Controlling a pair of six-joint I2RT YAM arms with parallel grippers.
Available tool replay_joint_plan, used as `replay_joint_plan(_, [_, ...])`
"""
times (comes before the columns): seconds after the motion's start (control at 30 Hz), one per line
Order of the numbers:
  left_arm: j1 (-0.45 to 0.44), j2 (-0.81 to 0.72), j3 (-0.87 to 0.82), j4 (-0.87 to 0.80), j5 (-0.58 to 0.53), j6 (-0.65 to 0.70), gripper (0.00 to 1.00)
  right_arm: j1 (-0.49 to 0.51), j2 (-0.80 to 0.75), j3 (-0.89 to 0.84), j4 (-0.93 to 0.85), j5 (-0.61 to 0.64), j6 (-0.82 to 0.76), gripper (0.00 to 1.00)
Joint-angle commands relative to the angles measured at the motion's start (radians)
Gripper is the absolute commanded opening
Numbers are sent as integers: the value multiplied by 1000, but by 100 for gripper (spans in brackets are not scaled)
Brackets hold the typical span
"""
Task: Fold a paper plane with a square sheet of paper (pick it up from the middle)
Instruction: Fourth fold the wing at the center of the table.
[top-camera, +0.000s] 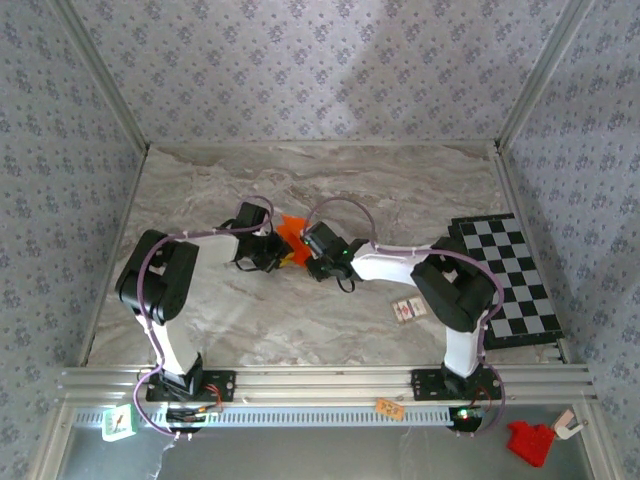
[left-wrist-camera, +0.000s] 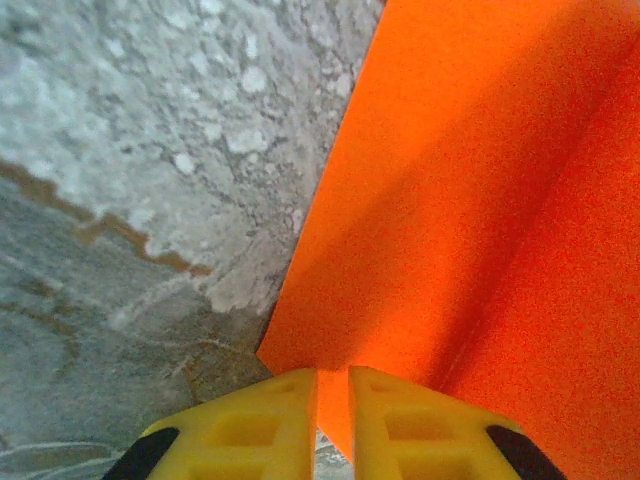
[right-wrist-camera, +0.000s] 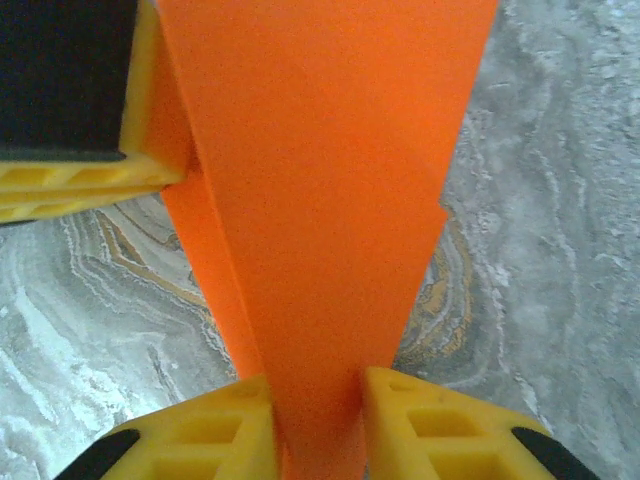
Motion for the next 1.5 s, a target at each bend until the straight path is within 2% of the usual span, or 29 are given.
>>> replay_joint_plan(0.0, [-11,29,24,-20,-4,-4,16,22,-44,0,-36,83,55,29])
replay_joint_plan(0.23, [-12,31,20,-17,-5,-10,16,34,-24,18,-70,91,96,29])
replay_joint_plan(0.57, [-12,7,16,-22,-6,-6,15,20,-9,23,-77,56,88,19])
replay_joint_plan(1.03, [-10,-17,57,-27,32,49,21,-35,3,-5,5,-166,-29,18])
replay_joint_plan(1.47, [-7,3,61,-50,16,73,20,-89,23,-14,32,-359,-37,17])
